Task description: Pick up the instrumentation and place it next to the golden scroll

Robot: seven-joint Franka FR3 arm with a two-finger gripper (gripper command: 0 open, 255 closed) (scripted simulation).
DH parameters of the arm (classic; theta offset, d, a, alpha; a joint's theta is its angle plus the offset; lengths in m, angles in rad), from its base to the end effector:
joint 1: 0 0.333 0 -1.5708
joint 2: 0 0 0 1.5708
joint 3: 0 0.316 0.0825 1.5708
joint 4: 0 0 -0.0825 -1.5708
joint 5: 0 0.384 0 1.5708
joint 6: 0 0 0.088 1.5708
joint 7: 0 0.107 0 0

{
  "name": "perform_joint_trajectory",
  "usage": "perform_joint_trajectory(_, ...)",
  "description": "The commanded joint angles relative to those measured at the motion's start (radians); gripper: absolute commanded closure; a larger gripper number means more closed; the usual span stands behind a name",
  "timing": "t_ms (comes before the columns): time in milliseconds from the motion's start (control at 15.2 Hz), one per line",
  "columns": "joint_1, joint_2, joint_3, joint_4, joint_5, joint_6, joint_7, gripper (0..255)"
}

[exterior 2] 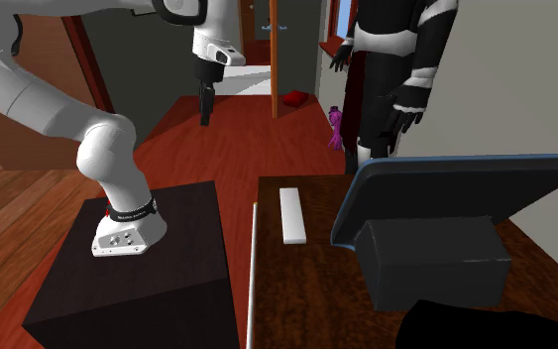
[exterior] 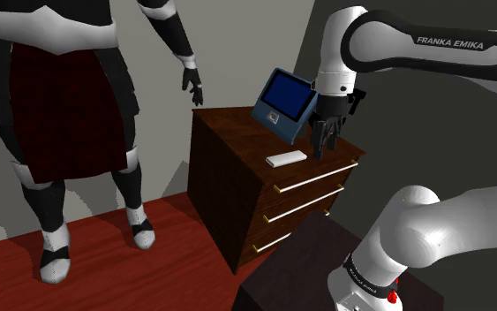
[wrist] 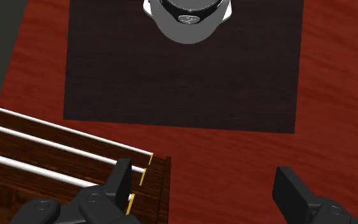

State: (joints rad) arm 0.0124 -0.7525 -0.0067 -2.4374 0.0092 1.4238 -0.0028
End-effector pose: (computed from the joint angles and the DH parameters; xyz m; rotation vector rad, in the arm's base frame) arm 0.2925 0.0024 0.5322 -3.1018 -0.0172 0.4073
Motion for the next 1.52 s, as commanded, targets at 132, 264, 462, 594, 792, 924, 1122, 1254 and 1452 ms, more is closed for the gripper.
perform_joint_trajectory(132, 0.006, -0.011, -0.049, -0.039, -0.053, 0.046, -0.109, 0)
perform_joint_trajectory(264, 0.011, -0.013, -0.100, -0.072, -0.105, 0.098, -0.217, 0)
perform_joint_trajectory(462, 0.018, 0.003, -0.181, -0.107, -0.179, 0.185, -0.376, 0)
perform_joint_trajectory(594, 0.024, 0.027, -0.236, -0.121, -0.224, 0.249, -0.480, 0)
perform_joint_trajectory(792, 0.038, 0.082, -0.320, -0.127, -0.280, 0.352, -0.635, 0)
perform_joint_trajectory(924, 0.052, 0.131, -0.377, -0.121, -0.308, 0.424, -0.738, 0)
perform_joint_trajectory(1122, 0.083, 0.220, -0.462, -0.098, -0.329, 0.534, -0.894, 0)
perform_joint_trajectory(1254, 0.112, 0.288, -0.519, -0.074, -0.327, 0.605, -1.002, 0)
perform_joint_trajectory(1452, 0.164, 0.402, -0.602, -0.026, -0.292, 0.709, -1.176, 0)
